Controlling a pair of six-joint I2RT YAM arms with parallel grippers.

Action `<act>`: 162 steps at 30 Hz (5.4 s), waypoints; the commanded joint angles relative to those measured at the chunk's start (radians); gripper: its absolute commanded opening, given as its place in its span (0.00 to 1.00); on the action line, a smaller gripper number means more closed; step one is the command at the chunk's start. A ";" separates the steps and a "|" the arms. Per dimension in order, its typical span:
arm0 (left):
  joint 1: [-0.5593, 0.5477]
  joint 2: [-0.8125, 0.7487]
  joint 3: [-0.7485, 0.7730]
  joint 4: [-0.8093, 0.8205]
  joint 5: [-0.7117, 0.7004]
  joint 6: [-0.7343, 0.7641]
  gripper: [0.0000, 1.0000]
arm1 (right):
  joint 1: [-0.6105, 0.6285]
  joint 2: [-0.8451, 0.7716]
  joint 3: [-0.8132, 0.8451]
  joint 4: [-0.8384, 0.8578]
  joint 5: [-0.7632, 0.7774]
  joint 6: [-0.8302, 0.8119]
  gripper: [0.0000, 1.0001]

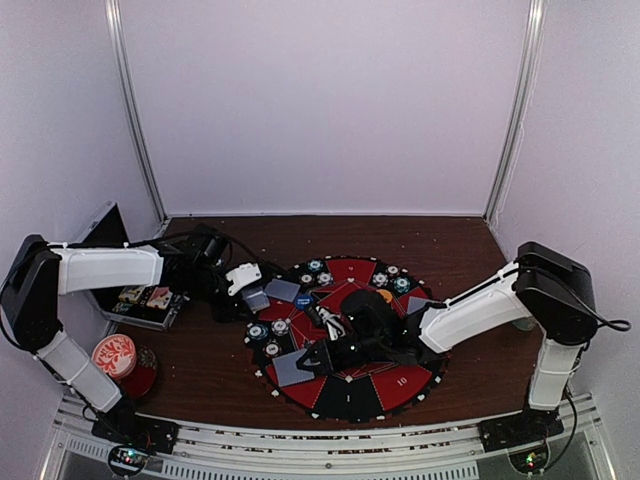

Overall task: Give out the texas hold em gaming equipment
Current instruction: Pick up the poker card from the face-down deck piles, then distribute the poker card in the dealer area, then pick up the poker card from the face-down deck piles.

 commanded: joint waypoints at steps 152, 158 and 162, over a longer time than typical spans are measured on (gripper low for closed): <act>-0.106 -0.055 -0.018 -0.099 0.354 0.249 0.39 | -0.024 -0.105 0.167 -0.013 0.105 0.032 0.23; -0.106 -0.053 -0.019 -0.099 0.352 0.249 0.39 | -0.011 -0.094 0.171 0.014 0.065 0.036 0.05; -0.107 -0.056 -0.020 -0.098 0.352 0.249 0.39 | -0.012 -0.097 0.166 0.003 0.080 0.031 0.00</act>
